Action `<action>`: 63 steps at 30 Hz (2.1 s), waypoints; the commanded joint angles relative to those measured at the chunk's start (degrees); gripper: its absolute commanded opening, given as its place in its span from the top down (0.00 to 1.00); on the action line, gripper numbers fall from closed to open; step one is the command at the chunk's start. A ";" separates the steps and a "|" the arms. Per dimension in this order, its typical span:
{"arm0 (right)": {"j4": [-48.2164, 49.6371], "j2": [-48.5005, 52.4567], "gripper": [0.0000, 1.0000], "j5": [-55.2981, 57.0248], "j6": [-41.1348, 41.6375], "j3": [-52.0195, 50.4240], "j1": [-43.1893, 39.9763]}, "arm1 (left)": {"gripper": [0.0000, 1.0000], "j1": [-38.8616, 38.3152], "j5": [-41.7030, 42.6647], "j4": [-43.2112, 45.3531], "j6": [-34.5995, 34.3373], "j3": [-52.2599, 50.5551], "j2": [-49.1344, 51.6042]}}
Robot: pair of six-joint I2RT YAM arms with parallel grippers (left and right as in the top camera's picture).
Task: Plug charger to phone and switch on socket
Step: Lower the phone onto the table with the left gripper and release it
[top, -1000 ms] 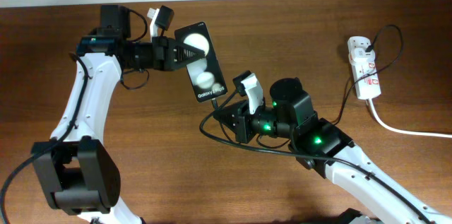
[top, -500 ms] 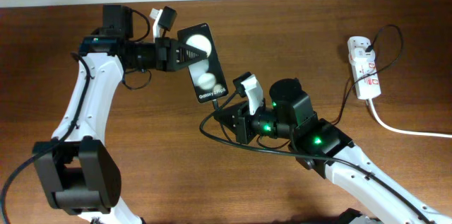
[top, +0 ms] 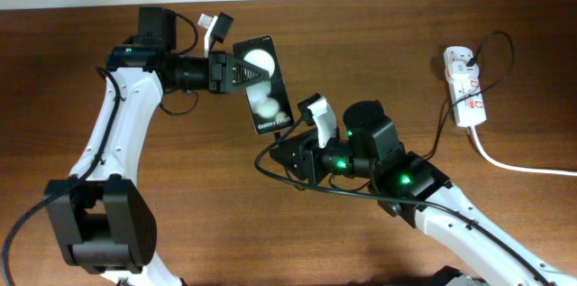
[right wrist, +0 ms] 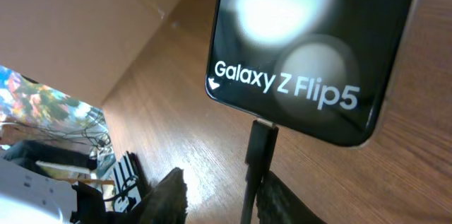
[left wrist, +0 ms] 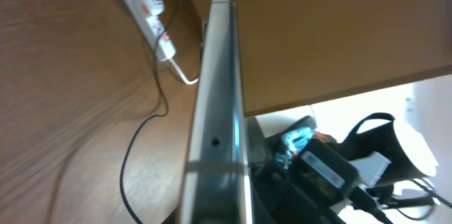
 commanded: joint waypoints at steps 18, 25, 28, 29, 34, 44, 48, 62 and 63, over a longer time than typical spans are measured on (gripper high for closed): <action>-7.15 -0.61 0.50 6.51 -0.57 1.05 0.42 | 1.00 -1.46 -24.09 -3.52 0.26 0.26 7.72; -7.54 -0.61 0.50 6.75 -0.57 1.05 0.42 | 1.00 -1.46 -29.11 -1.31 -1.57 0.26 15.02; -8.41 -0.61 0.50 7.56 -0.57 1.05 0.42 | 1.00 -1.46 -30.29 -0.57 -3.21 0.26 17.51; -8.39 -0.61 0.50 7.56 -0.57 1.05 0.42 | 1.00 -1.46 -30.36 -0.28 -3.21 0.26 17.99; -8.44 -0.61 0.50 7.54 -0.57 1.05 0.42 | 1.00 -1.46 -33.27 0.90 -3.21 0.26 20.39; -8.46 -0.61 0.50 7.54 -0.57 1.05 0.42 | 0.98 -2.75 -39.76 0.81 -5.62 0.26 20.50; -8.63 -0.61 0.50 7.54 -0.57 1.05 0.42 | 0.90 -3.08 -41.00 0.79 -5.60 0.26 20.50; -8.61 -0.61 0.50 7.54 -0.55 1.05 0.42 | 0.68 -3.10 -41.20 0.79 -5.60 0.26 20.50; -8.61 -0.61 0.50 7.54 -0.57 1.05 0.42 | 0.68 -3.08 -41.20 0.79 -5.60 0.26 20.50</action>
